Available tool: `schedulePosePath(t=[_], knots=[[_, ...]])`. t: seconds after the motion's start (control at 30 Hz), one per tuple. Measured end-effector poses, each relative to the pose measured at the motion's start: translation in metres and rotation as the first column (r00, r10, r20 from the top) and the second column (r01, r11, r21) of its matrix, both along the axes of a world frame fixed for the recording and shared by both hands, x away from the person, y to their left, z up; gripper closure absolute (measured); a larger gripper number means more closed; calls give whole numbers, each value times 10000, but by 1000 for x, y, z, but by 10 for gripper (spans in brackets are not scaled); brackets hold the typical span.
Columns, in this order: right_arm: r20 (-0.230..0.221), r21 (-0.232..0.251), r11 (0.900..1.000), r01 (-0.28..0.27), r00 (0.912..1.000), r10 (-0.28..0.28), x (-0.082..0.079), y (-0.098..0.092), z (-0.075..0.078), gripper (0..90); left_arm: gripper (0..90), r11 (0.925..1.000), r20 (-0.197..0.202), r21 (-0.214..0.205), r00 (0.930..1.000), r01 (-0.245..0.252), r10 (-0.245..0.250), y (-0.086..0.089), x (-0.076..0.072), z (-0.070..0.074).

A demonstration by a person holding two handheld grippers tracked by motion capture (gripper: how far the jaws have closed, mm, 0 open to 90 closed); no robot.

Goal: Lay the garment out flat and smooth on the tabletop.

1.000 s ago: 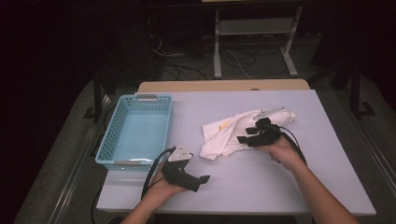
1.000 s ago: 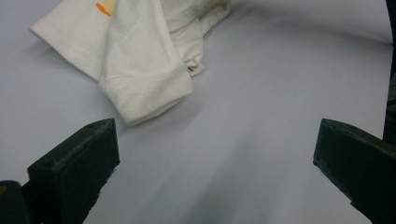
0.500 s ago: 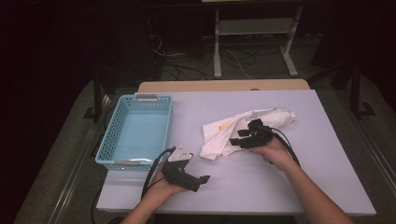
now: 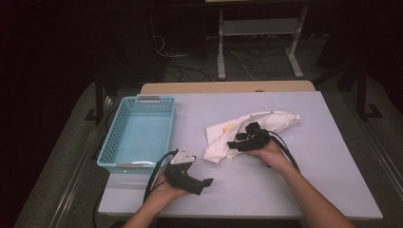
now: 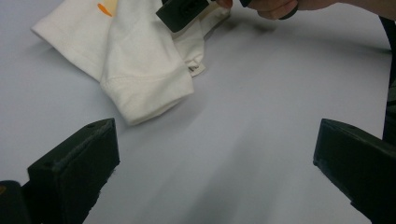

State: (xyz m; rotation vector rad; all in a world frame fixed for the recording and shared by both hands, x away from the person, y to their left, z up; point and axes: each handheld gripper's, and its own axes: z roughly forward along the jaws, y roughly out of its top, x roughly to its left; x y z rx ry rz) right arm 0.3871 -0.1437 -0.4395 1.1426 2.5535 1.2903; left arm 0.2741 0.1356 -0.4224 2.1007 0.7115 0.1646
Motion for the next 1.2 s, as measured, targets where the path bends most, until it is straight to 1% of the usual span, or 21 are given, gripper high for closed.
schedulePosePath(t=[0.03,0.13,0.2,0.33,0.43,0.5,0.63,0.7,0.8,0.9,1.0,1.2], knots=[[30,15,10000,34,10000,-34,1,0,-1,402,0,10000,-3,9,10000,-1,1,0,0,0],[-65,154,9998,129,9999,-128,4,1,-3,426,0,10000,12,28,10000,35,-35,-1,-1,0],[-89,266,9996,87,9999,-85,5,2,-5,446,0,10000,20,15,10000,23,-23,0,-1,0],[-74,329,9995,-12,10000,14,4,3,-6,522,0,10000,5,10,10000,-9,9,0,0,0],[-13,428,9990,-103,9999,103,4,3,-5,611,0,10000,13,29,10000,19,-19,0,0,0],[18,467,9987,-193,9998,193,4,3,-5,695,0,10000,11,39,10000,12,-12,0,0,0],[120,407,9987,-301,9995,296,3,3,-4,801,0,10000,18,39,10000,10,-10,0,0,0],[247,394,9984,-408,9989,398,3,2,-3,856,0,10000,21,42,10000,16,-16,0,0,0],[353,411,9981,-465,9984,451,2,1,-1,867,0,10000,21,40,10000,17,-17,0,0,0],[548,322,9980,-552,9971,534,0,1,1,868,0,10000,23,56,10000,36,-36,0,0,0],[633,274,9981,-548,9966,530,-1,-1,3,867,0,10000,44,72,10000,49,-49,-1,0,0],[800,-17,9985,-553,9953,553,-5,-3,6,867,0,9999,49,85,10000,55,-56,-1,0,0]])
